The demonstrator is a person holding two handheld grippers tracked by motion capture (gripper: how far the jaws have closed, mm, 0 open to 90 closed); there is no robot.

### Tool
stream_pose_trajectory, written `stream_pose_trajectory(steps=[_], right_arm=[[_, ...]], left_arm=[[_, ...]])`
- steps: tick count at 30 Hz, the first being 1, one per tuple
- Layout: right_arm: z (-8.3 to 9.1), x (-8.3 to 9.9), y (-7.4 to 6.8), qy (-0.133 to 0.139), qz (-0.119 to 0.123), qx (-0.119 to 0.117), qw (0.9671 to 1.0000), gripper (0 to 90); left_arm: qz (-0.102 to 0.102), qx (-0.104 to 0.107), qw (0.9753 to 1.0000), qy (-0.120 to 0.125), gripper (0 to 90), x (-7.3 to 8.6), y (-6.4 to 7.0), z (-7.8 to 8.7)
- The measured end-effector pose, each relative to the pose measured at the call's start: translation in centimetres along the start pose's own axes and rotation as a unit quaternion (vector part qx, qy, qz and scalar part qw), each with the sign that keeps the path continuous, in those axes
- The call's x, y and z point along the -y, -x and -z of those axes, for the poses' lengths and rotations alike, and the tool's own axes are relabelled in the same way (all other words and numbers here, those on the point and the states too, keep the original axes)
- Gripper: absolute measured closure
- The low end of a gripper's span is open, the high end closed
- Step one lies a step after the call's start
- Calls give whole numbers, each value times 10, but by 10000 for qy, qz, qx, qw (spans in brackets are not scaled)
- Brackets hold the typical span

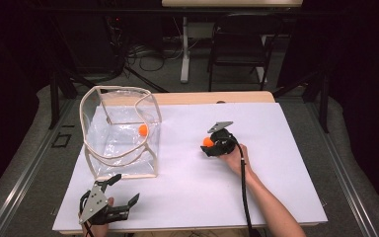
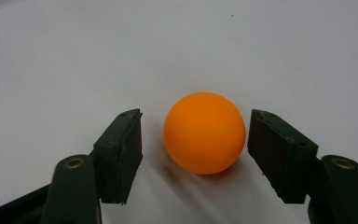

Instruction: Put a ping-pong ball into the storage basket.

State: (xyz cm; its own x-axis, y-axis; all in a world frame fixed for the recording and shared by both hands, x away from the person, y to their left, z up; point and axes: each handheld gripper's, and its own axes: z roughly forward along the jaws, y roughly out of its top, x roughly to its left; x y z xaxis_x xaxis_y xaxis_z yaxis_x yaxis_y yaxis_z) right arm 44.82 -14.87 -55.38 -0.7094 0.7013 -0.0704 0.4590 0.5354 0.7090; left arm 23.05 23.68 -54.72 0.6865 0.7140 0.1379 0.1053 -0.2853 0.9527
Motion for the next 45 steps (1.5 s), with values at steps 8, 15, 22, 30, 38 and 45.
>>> stream_pose_trajectory(steps=[8, 15, 22, 30, 38, 45], right_arm=[[-2, 0, -1, -92, 17, 109, 9999, 501], [1, -2, -2, -62, 48, 119, 9999, 506], [7, -5, -6, 48, 97, 39, 9999, 507], [14, -9, -11, 95, 178, -37, 9998, 507], [19, -11, -14, 128, 252, -87, 9996, 507], [26, -14, -16, 210, 252, -156, 9993, 507]], left_arm=[[-5, 9, 10000, -10, 156, 0, 0, 0], [1, -1, 10000, 9, 156, 0, -1, -1], [-17, -20, 10000, -4, 156, 0, 0, -1], [-29, -47, 10000, -16, 156, 0, 0, 0], [-24, -23, 10000, -39, 156, 0, 0, -2], [-14, -21, 10000, -37, 156, 0, 0, -2]])
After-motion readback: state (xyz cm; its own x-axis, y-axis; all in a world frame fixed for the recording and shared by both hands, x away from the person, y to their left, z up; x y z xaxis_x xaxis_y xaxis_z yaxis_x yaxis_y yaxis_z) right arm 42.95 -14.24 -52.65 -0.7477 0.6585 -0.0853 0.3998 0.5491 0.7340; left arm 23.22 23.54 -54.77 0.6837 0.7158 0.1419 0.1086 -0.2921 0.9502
